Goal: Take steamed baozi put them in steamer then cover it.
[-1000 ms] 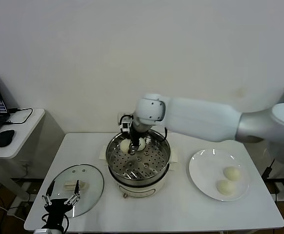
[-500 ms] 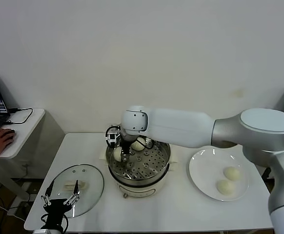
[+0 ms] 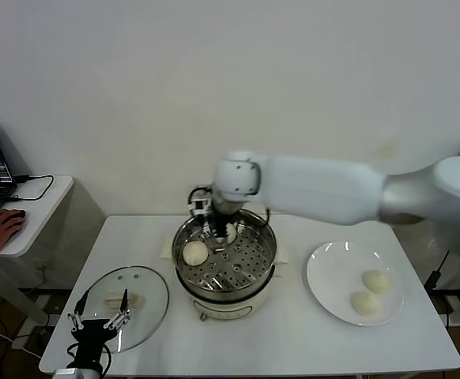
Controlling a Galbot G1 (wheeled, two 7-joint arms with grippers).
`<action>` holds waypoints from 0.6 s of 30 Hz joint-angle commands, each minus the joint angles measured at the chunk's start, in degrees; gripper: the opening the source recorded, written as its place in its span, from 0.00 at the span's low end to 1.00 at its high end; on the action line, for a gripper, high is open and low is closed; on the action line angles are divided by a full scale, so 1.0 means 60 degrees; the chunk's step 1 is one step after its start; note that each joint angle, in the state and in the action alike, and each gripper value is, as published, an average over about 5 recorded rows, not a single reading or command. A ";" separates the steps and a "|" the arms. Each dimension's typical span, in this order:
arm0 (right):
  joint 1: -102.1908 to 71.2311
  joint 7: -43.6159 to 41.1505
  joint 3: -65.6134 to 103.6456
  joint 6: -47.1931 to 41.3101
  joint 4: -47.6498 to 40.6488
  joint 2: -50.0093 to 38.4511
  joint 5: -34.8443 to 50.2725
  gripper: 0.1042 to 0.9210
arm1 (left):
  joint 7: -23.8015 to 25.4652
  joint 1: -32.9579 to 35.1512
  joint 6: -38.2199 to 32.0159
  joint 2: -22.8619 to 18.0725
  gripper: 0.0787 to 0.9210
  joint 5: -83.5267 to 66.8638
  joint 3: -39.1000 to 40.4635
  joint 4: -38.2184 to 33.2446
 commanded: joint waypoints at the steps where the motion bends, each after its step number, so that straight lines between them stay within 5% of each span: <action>1: 0.1855 -0.1993 -0.0681 0.0813 0.3067 -0.5034 -0.1099 0.88 | 0.0003 0.0032 0.0007 0.0014 0.88 0.0088 0.0175 -0.0067; 11: 0.0420 -0.3056 -0.0589 0.2928 0.3595 -0.8127 -0.3789 0.88 | -0.0007 0.0167 -0.0041 -0.0021 0.88 0.0248 0.0287 -0.0053; 18: -0.4286 -0.3077 0.3194 0.4047 0.2954 -0.9115 -0.5424 0.88 | -0.0032 0.0212 -0.0016 -0.0131 0.88 0.0402 0.0349 -0.0027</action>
